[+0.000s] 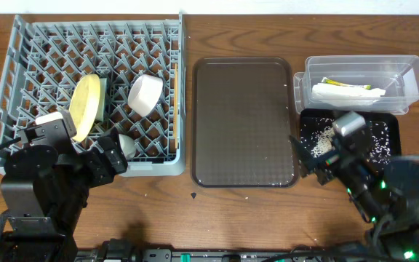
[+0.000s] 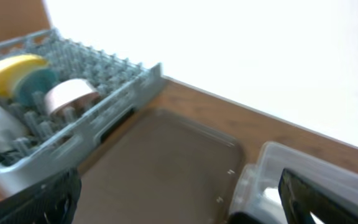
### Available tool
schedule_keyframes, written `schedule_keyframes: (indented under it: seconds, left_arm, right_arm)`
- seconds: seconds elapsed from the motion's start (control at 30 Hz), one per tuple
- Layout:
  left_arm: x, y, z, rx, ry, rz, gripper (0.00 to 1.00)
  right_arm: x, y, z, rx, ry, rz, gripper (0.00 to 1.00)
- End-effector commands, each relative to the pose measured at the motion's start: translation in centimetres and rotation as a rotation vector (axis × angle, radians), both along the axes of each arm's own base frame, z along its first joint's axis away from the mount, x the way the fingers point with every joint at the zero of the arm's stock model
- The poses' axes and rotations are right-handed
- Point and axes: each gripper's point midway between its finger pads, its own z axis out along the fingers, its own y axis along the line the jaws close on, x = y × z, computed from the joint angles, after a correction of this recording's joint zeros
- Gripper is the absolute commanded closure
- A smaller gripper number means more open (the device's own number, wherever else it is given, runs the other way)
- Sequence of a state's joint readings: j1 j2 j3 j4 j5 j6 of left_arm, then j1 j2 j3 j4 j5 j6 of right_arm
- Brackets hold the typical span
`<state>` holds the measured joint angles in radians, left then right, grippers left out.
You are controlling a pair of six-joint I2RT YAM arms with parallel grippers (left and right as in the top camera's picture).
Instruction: Sort waste into correct bins and load items into the dishwasher
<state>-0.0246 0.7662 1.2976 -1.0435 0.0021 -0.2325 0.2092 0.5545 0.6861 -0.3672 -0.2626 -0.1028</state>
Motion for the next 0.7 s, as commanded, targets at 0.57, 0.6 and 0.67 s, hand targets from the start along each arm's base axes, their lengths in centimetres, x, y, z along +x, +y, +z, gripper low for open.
schedule_keyframes:
  seconds: [0.57,0.6,0.67]
  left_arm:
    - [0.0,-0.3,0.6,-0.009,-0.014,-0.015,0.04]
    - [0.0,-0.3,0.6,-0.009,-0.014,-0.015,0.04]
    - [0.0,-0.3,0.6,-0.009,-0.014,-0.015,0.04]
  right_arm:
    - [-1.5,-2.4,-11.7,-0.004,-0.237,-0.08,0.01]
    - [-1.5,-2.4,-11.7,-0.004,-0.237,-0.08,0.01]
    - [-1.5,-2.4,-12.1,-0.006,-0.219,-0.079,0.01]
